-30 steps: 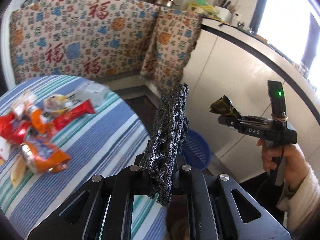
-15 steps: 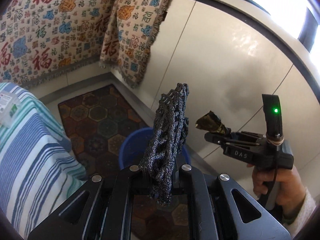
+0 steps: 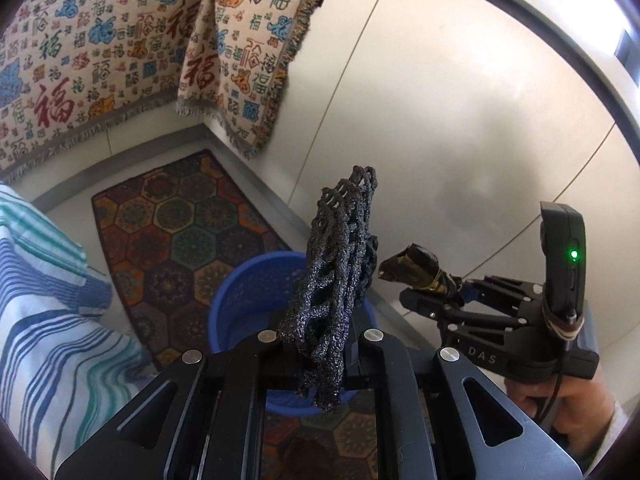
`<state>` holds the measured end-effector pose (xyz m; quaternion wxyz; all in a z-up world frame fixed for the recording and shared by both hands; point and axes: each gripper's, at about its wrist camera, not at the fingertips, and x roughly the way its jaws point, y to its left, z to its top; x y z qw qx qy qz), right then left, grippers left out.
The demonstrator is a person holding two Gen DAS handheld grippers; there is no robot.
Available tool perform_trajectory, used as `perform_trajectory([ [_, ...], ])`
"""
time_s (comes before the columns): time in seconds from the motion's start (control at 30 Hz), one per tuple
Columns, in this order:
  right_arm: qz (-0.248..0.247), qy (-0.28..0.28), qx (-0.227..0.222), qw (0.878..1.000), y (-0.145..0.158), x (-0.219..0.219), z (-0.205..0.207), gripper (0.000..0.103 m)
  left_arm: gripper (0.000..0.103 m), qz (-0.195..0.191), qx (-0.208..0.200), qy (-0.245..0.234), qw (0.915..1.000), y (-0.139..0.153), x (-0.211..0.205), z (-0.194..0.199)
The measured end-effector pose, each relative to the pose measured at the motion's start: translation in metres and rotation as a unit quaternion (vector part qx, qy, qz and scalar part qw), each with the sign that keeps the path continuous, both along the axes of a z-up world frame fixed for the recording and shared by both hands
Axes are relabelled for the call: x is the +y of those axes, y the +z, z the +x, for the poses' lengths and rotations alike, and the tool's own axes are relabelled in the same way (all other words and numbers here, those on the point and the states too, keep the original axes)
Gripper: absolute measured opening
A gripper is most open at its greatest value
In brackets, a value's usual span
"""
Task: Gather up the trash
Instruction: 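Carry the net and wrapper to the blue wastebasket and open both tools, then return both open tools from the wastebasket to the table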
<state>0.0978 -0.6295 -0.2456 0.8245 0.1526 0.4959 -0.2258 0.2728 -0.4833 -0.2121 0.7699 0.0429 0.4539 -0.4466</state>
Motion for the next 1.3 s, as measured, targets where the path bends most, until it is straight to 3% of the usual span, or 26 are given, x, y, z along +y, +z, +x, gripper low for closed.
perform_trajectory([
  [0.1,0.003,0.004,0.007,1.000,-0.006,-0.002,0.002,0.049,0.023,0.004,0.007,0.000,1.0000,-0.007,-0.008,0.004],
  [0.17,0.004,0.007,0.009,1.000,-0.007,-0.003,0.004,0.054,0.053,0.005,0.009,0.007,0.9999,-0.011,-0.014,0.009],
  [0.27,0.000,0.008,0.008,1.000,-0.006,-0.003,0.005,0.056,0.073,0.000,0.010,0.013,0.9999,-0.015,-0.020,0.013],
  [0.5,-0.010,-0.001,0.001,1.000,0.001,-0.004,-0.001,0.056,0.080,0.002,0.007,0.017,0.9998,-0.017,-0.024,0.016],
  [0.7,-0.036,-0.002,-0.032,0.999,0.023,0.002,-0.009,0.056,0.082,-0.012,-0.005,0.033,0.9994,0.006,0.007,-0.002],
  [1.03,-0.084,0.049,-0.101,0.990,0.078,0.056,-0.001,0.056,0.087,-0.031,-0.051,0.090,0.9942,0.062,0.120,-0.057],
  [1.3,-0.081,0.128,-0.151,0.977,0.106,0.136,0.029,0.056,0.092,-0.013,-0.073,0.156,0.9850,0.078,0.242,-0.101],
])
